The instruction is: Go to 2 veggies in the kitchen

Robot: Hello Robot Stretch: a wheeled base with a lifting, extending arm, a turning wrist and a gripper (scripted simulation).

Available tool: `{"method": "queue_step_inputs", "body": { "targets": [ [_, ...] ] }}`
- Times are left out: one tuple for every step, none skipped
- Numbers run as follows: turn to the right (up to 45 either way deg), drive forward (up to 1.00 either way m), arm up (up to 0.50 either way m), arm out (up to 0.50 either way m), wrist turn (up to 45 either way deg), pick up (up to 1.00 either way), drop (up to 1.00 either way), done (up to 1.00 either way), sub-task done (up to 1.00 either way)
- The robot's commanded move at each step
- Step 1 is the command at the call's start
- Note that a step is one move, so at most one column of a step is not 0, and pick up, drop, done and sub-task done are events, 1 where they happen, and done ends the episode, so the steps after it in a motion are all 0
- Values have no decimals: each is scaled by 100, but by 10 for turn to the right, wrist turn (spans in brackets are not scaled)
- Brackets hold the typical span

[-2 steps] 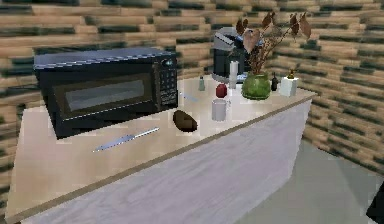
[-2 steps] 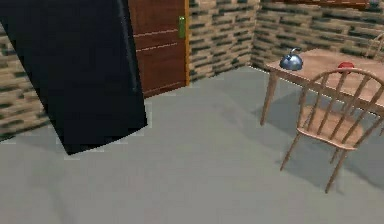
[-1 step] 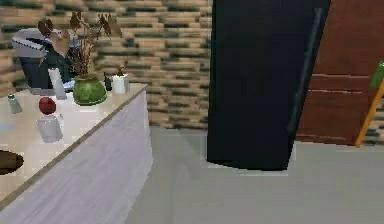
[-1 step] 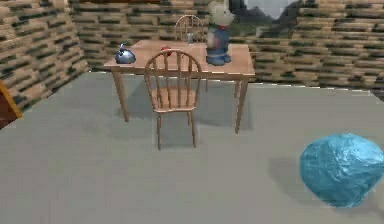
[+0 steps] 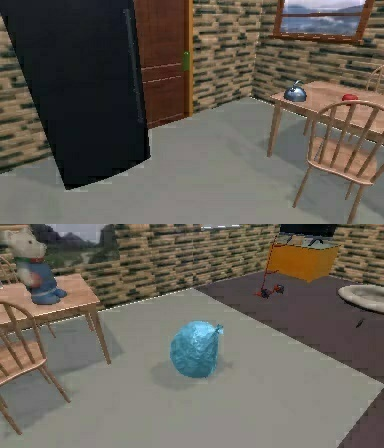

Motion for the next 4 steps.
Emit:
{"method": "queue_step_inputs", "body": {
  "targets": [
    [60, 0, 0, 0, 0, 0, 0, 0, 0],
    [0, 100, 0, 0, 0, 0, 0, 0, 0],
    [0, 50, 0, 0, 0, 0, 0, 0, 0],
    [450, 0, 0, 0, 0, 0, 0, 0, 0]
  ]
}}
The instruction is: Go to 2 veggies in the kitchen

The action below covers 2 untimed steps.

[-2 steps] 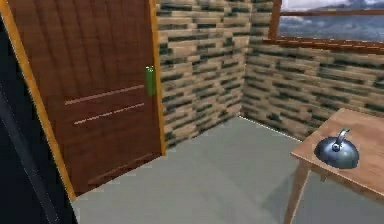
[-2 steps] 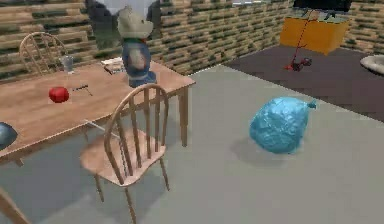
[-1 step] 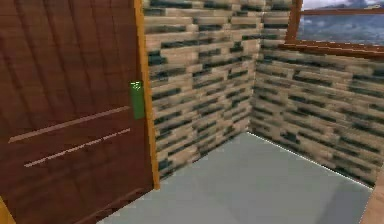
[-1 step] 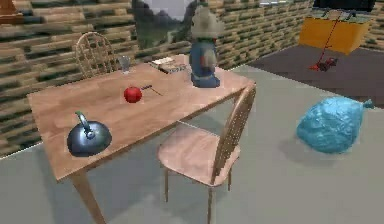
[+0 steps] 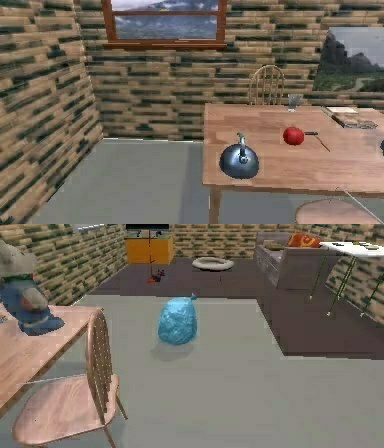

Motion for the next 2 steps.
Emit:
{"method": "queue_step_inputs", "body": {
  "targets": [
    [270, 0, 0, 0, 0, 0, 0, 0, 0],
    [0, 0, 0, 0, 0, 0, 0, 100, 0]
  ]
}}
